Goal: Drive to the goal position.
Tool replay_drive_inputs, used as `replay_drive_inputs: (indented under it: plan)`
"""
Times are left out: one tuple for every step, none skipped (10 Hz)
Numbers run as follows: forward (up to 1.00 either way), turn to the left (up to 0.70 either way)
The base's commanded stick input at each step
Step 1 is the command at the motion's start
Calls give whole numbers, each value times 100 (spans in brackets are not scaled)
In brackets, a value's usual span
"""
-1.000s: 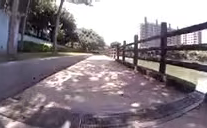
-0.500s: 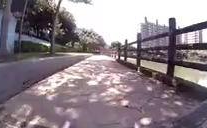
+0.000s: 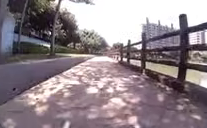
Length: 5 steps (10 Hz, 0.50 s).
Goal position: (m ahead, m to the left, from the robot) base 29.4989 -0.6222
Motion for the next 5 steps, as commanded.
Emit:
replay_drive_inputs:
  plan:
    - [70, 0]
    - [70, 0]
    - [70, 0]
    - [70, 0]
    - [70, 0]
